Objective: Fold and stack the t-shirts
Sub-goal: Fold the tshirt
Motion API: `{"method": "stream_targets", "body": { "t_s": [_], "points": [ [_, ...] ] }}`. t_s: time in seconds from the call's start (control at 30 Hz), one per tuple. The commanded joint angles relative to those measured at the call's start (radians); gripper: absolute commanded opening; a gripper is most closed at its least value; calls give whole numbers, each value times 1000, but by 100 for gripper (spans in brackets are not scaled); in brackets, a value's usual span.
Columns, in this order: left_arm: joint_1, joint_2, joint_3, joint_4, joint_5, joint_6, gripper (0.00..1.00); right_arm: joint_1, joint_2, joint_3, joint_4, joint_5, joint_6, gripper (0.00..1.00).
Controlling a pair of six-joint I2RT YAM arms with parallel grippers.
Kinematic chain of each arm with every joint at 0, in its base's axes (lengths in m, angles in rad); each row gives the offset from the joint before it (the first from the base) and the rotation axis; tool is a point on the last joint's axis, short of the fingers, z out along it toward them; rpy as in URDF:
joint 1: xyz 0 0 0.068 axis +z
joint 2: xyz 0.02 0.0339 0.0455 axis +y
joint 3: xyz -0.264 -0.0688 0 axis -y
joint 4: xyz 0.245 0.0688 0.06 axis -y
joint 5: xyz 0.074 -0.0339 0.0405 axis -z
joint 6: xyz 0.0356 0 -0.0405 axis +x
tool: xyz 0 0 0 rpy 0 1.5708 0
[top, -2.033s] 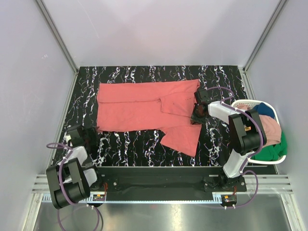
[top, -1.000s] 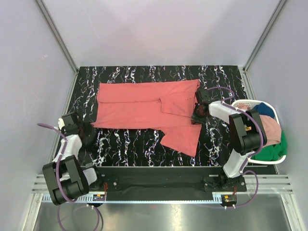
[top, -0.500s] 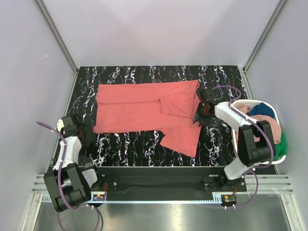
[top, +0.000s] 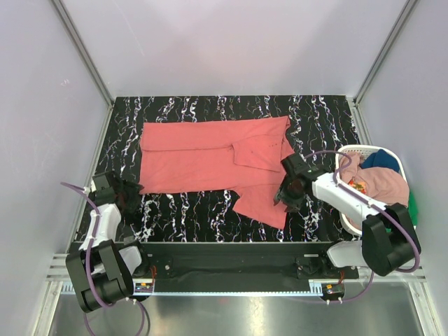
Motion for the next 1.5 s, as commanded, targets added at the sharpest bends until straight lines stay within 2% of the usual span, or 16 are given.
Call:
{"method": "stream_targets", "body": {
  "t_s": [0.0,0.17,0.4,0.57,1.07,1.17,1.27,1.3,1.33,1.47],
  "points": [
    [1,7,45,39,56,33,61,104,-5,-17,-27,81,198,52],
    [1,8,53,38,63,33,62,129,-46,-65,-41,114,349,52],
    [3,33,57,46,66,26,62,134,-66,-102,-150,159,524,51],
    [3,56,54,63,76,24,63,155,-115,-161,-104,154,686,50],
    [4,76,80,51,60,50,63,264,-6,-180,-108,222,852,46],
    [4,68,73,45,47,47,63,275,3,-194,-107,236,875,40],
    [4,57,74,32,41,49,63,279,-3,-209,-95,252,868,22],
    [6,54,76,28,38,50,63,281,-6,-198,-98,268,855,14],
    [4,47,76,22,35,52,63,281,-11,-186,-104,280,842,1],
    [4,38,82,3,-3,55,63,290,-61,-94,-223,358,754,0]
  ]
}}
